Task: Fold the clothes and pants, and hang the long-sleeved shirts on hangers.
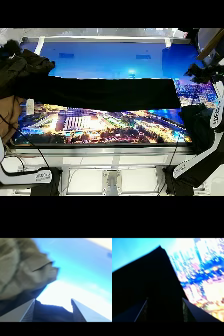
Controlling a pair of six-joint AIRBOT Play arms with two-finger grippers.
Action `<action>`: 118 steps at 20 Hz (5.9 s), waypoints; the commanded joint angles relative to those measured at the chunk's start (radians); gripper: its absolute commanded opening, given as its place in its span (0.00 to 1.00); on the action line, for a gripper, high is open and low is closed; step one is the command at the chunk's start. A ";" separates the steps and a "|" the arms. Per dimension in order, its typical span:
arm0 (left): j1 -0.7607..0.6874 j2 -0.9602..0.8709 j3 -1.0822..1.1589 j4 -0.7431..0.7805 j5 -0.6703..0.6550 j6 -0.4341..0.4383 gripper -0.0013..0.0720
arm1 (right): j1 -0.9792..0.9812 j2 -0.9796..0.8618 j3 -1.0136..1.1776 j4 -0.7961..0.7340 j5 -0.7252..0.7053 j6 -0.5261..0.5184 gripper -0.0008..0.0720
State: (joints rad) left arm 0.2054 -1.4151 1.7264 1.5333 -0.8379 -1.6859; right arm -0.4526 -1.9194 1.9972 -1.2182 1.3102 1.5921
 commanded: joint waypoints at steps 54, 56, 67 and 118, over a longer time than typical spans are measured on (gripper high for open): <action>-0.431 -0.219 0.000 0.045 -0.249 0.190 0.03 | 0.848 -0.134 0.043 0.432 -0.368 -0.226 0.02; -0.362 -0.179 0.000 0.045 -0.286 0.191 0.03 | 0.921 -0.194 0.043 0.435 -0.458 -0.193 0.02; -0.307 -0.154 0.000 0.045 -0.312 0.212 0.03 | 0.982 -0.163 0.060 0.465 -0.277 -0.266 0.83; -0.642 -0.130 -0.002 -0.058 -0.480 0.212 0.03 | 0.256 0.328 -0.143 0.234 0.467 -0.086 0.02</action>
State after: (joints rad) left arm -0.3489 -1.4372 1.7245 1.5047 -1.3712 -1.4734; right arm -0.1875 -1.5986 1.8530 -0.9924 1.8141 1.4979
